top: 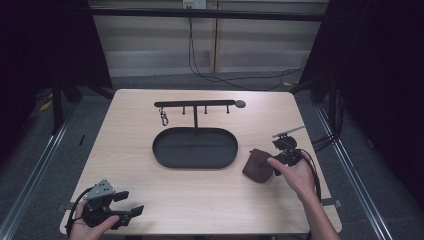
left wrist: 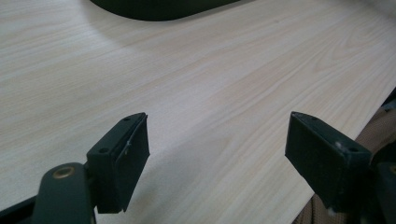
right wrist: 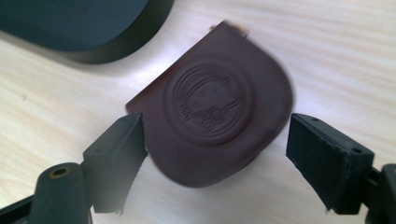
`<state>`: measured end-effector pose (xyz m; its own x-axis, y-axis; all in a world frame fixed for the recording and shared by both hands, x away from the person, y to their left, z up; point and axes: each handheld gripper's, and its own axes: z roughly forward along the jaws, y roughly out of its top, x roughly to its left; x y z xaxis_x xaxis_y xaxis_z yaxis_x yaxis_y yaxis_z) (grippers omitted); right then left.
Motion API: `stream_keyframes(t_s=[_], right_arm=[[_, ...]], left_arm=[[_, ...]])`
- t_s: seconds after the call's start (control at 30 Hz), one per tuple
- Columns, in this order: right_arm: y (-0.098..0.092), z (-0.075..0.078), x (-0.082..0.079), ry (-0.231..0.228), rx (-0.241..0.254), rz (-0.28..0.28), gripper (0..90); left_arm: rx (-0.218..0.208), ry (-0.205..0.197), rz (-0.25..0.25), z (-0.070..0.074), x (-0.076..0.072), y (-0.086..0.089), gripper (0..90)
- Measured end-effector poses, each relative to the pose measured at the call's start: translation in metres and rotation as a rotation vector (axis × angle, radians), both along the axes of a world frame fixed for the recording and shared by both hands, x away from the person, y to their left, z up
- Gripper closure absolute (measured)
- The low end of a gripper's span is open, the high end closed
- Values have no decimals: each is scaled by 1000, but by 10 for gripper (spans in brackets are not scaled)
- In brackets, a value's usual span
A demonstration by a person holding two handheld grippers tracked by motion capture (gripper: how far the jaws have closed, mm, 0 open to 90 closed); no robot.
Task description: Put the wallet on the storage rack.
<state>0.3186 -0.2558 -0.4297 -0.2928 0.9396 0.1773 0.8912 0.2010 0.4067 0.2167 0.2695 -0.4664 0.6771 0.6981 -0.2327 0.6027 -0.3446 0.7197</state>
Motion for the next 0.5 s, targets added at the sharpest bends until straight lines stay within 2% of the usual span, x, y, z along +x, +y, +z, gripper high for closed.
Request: stream_keyframes(t_s=[0.1, 0.13, 0.17, 0.27, 0.5], right_arm=[[-1, 2, 4, 16, -1, 0, 198], [-2, 2, 10, 47, -27, 14, 190], [-2, 2, 10, 47, -27, 14, 190], [-2, 0, 20, 100, -50, 21, 187], [0, -5, 32, 140, -87, 27, 187]], left_arm=[[1, 3, 7, -1, 1, 0, 217], [3, 11, -5, 0, 1, -1, 217], [3, 11, -5, 0, 1, -1, 217], [-6, 13, 6, 0, 1, 0, 217], [-7, 12, 2, 0, 1, 0, 214]])
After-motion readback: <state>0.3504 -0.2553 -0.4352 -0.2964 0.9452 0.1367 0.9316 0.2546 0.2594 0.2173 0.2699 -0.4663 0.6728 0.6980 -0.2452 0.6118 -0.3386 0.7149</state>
